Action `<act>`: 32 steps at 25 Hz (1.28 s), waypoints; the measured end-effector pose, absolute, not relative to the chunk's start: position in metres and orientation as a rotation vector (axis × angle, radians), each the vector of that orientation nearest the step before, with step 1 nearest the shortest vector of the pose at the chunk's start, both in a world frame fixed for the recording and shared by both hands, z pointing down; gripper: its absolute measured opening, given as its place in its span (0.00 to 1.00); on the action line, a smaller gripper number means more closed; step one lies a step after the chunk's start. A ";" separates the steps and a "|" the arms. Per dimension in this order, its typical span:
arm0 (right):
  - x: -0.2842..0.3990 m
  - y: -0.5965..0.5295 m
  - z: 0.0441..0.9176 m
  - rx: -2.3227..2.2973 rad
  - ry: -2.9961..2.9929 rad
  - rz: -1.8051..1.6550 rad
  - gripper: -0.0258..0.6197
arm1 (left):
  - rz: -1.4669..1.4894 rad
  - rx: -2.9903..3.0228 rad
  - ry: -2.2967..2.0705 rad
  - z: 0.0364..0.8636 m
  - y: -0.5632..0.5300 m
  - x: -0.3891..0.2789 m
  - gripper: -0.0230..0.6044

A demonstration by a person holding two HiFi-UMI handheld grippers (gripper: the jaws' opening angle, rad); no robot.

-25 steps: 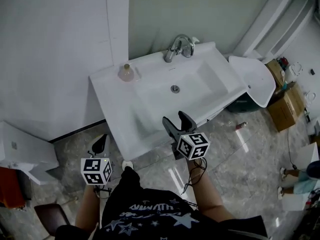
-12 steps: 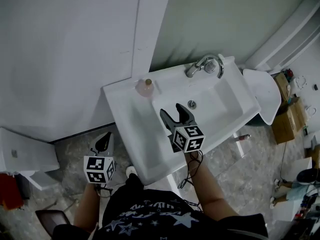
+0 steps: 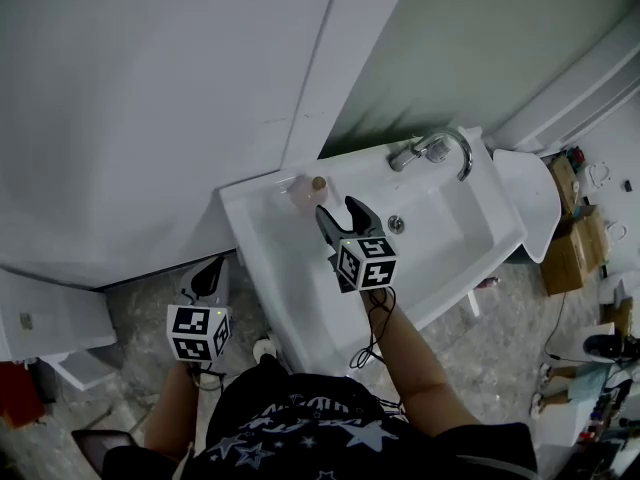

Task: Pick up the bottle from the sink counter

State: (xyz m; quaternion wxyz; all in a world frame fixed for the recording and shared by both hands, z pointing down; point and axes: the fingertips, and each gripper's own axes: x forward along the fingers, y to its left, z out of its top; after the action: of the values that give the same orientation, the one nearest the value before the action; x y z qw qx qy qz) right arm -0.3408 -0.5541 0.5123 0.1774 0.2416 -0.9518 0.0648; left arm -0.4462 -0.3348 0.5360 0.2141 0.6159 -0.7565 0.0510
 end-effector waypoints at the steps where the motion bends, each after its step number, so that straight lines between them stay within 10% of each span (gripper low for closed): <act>1: -0.344 -0.558 0.516 0.690 -2.680 0.170 0.47 | 0.141 1.710 -2.096 0.536 -0.337 -0.449 0.07; 32: -0.409 -0.603 0.577 0.644 -2.576 0.080 0.33 | 0.160 1.642 -1.987 0.578 -0.357 -0.442 0.07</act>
State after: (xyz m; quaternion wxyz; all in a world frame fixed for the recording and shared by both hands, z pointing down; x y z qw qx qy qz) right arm -0.4091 -0.6027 0.5771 0.2400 0.2352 -0.9414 0.0294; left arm -0.4415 -0.3567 0.5777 0.2759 0.6110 -0.7397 0.0594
